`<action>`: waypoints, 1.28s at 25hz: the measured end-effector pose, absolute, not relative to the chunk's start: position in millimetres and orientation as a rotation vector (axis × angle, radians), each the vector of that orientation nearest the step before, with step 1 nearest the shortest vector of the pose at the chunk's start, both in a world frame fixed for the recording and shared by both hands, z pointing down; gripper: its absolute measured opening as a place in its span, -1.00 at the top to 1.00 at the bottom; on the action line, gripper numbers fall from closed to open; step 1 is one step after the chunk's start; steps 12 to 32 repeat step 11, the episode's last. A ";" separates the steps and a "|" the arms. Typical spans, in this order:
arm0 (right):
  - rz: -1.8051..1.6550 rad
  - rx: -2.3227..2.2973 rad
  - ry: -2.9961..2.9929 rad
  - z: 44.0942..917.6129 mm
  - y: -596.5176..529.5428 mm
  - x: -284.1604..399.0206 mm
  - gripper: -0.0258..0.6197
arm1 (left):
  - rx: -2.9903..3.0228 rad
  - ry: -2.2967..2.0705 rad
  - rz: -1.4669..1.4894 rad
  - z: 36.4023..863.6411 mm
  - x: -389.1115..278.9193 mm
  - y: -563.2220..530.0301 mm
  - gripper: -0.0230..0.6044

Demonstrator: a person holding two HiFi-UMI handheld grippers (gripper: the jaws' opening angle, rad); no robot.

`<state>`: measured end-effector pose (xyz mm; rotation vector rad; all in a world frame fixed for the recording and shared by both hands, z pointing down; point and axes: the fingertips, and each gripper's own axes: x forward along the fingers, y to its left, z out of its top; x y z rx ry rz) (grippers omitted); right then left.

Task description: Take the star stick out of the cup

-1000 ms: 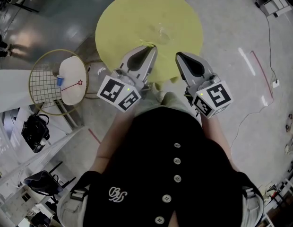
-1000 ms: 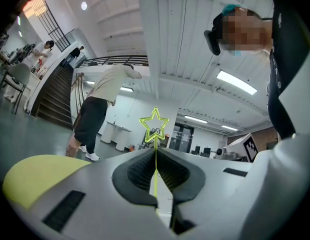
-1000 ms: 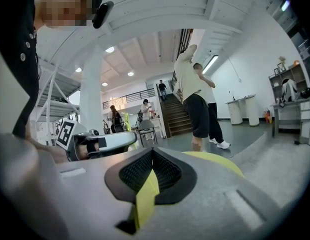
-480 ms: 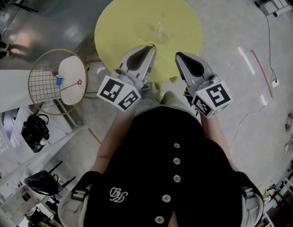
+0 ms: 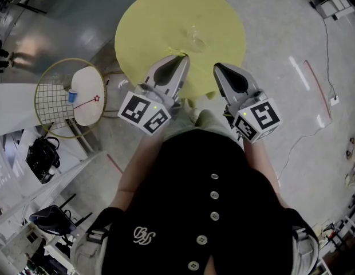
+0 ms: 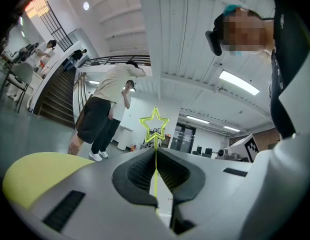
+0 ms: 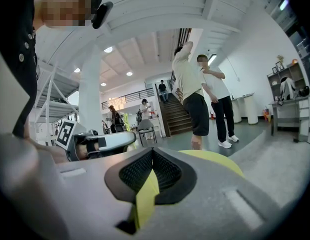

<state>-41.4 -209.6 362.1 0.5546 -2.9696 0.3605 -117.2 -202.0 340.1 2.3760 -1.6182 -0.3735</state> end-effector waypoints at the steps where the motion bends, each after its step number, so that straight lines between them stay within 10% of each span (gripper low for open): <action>1: 0.362 0.554 -2.971 362.0 -209.8 -41.0 0.91 | 2.377 -1.617 -0.374 340.0 -116.6 -202.2 0.87; 32: 0.358 0.585 -2.973 359.5 -212.9 -35.0 0.91 | 2.367 -1.627 -0.366 342.9 -115.3 -203.9 0.87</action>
